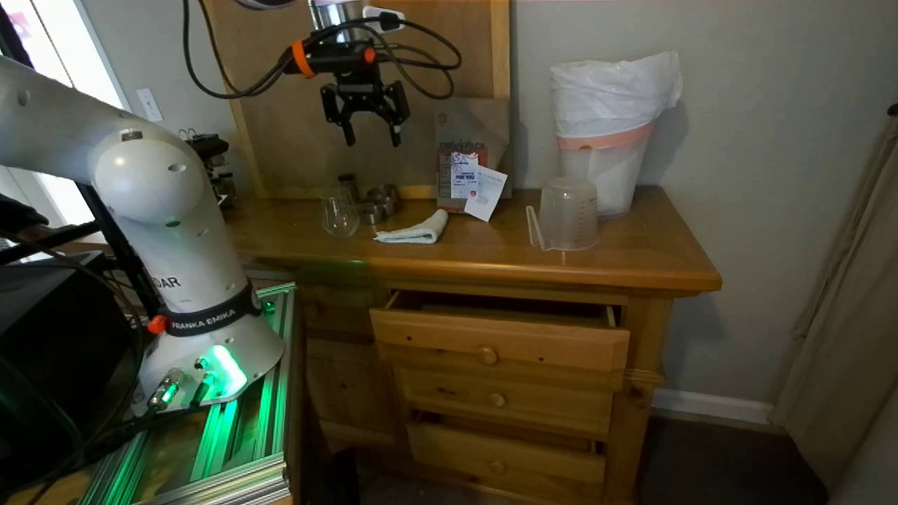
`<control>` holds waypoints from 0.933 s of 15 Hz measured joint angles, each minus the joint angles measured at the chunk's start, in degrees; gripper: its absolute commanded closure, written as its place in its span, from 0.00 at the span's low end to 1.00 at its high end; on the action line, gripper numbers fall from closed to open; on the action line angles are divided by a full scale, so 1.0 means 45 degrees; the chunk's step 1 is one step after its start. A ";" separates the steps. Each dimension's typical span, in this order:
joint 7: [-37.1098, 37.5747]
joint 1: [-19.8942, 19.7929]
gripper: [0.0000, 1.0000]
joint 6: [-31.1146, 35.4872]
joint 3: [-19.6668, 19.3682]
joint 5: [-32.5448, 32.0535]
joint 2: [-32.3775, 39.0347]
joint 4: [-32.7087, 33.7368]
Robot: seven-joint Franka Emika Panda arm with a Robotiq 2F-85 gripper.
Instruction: Unfold the white towel
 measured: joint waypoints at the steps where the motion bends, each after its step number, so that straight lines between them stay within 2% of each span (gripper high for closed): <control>1: -0.0069 0.0613 0.00 0.0041 0.0189 0.0354 0.0167 -0.0001; 4: -0.0577 0.2109 0.00 0.0256 0.0674 0.1081 0.0865 -0.0003; 6: -0.0948 0.2651 0.00 0.0954 0.1078 0.1163 0.1459 -0.0011; 10: -0.1240 0.2991 0.00 0.3129 0.1995 0.1162 0.3077 -0.0085; 14: -0.1416 0.3108 0.00 0.4558 0.2379 0.1161 0.4711 -0.0107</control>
